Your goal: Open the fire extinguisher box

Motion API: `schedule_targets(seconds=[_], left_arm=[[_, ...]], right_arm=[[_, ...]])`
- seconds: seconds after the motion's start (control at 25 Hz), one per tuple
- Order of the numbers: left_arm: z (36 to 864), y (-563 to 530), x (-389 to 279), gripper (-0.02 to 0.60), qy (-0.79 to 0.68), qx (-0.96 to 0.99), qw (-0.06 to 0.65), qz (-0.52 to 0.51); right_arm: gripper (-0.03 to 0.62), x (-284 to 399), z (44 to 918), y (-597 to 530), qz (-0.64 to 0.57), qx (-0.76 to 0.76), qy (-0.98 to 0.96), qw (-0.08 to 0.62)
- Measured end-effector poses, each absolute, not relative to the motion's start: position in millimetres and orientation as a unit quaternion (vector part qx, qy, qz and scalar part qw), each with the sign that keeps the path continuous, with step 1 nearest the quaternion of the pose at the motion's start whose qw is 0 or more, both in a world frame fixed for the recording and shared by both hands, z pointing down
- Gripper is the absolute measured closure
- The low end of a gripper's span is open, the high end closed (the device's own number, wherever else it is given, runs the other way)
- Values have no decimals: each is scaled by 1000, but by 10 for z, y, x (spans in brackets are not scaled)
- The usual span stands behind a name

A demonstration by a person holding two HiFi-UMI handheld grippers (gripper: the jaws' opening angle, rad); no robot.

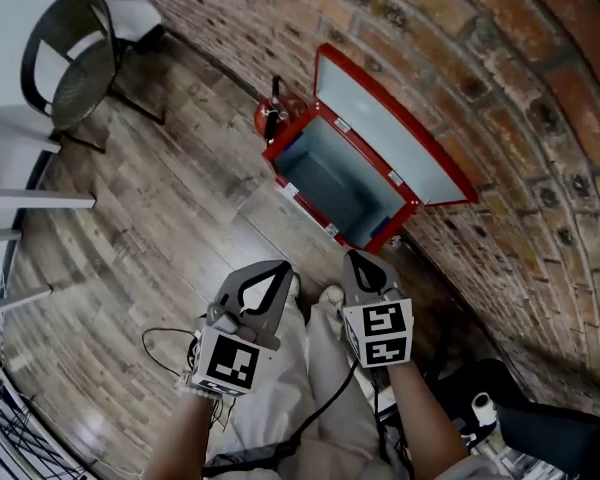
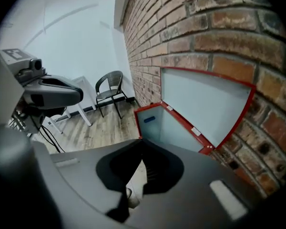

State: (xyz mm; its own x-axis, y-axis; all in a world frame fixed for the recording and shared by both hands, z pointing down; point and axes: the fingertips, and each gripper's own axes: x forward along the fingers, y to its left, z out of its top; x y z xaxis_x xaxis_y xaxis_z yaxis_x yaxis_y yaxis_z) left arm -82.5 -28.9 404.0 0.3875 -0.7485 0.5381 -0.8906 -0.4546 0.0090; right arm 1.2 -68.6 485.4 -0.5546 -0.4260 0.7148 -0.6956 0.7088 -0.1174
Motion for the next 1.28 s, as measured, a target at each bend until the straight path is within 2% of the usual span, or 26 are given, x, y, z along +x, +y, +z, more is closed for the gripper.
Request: schedule_targets(seconds=[0.32, 0.76, 1.28], left_arm=[[3036, -462, -816, 583, -518, 824, 113, 200], [2061, -545, -889, 583, -535, 822, 63, 182], [1334, -622, -816, 583, -532, 832, -5, 158]], right_arm=[[588, 255, 3772, -740, 153, 347, -876, 298], [586, 352, 2529, -888, 49, 386, -885, 256], [586, 501, 1702, -1011, 14, 420, -887, 192]])
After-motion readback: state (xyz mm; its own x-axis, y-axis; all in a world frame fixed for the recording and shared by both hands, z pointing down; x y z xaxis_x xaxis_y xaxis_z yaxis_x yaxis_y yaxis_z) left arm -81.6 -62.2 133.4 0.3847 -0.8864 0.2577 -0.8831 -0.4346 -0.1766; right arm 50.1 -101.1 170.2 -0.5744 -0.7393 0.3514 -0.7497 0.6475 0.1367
